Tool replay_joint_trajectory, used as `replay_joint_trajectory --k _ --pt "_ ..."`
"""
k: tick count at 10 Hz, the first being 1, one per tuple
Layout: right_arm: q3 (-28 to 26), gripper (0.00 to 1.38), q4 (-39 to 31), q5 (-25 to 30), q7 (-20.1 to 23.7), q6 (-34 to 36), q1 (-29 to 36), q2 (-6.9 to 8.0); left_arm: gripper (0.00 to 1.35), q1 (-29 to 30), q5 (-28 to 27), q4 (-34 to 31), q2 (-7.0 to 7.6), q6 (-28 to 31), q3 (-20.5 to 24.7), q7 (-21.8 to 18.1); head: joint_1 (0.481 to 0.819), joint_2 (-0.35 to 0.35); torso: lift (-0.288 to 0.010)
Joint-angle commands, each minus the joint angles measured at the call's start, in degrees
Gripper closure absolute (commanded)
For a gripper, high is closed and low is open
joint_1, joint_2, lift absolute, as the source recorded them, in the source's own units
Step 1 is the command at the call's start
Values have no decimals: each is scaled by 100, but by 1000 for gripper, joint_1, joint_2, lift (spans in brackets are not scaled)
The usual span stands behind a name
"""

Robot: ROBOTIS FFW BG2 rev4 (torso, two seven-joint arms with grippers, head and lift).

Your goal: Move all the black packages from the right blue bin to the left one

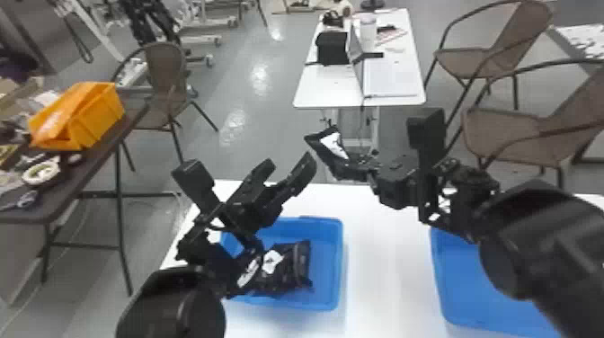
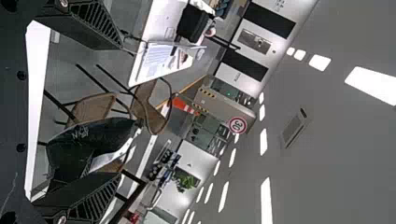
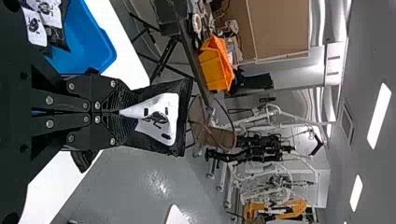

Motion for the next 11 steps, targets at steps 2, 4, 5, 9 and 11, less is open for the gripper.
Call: replay_joint_trajectory --k 2,4,5,9,11 --pt "300 1150 96 -256 9 -76 -180 15 51 -177 -6 179 0 -65 -105 0 671 208 0" --pt "572 1151 192 -467 26 -129 -320 15 51 -326 -6 363 27 -197 -175 -18 666 217 0" --pt "669 1151 219 -537 26 -147 -355 6 51 -370 -6 434 53 -223 -192 -27 663 224 0" --pt "713 1151 254 -564 44 -199 -399 -3 242 -396 12 522 44 -30 -87 -9 665 242 0" --pt "713 1151 271 -573 44 -217 -408 -3 1211 -405 29 469 27 155 -175 88 670 243 0"
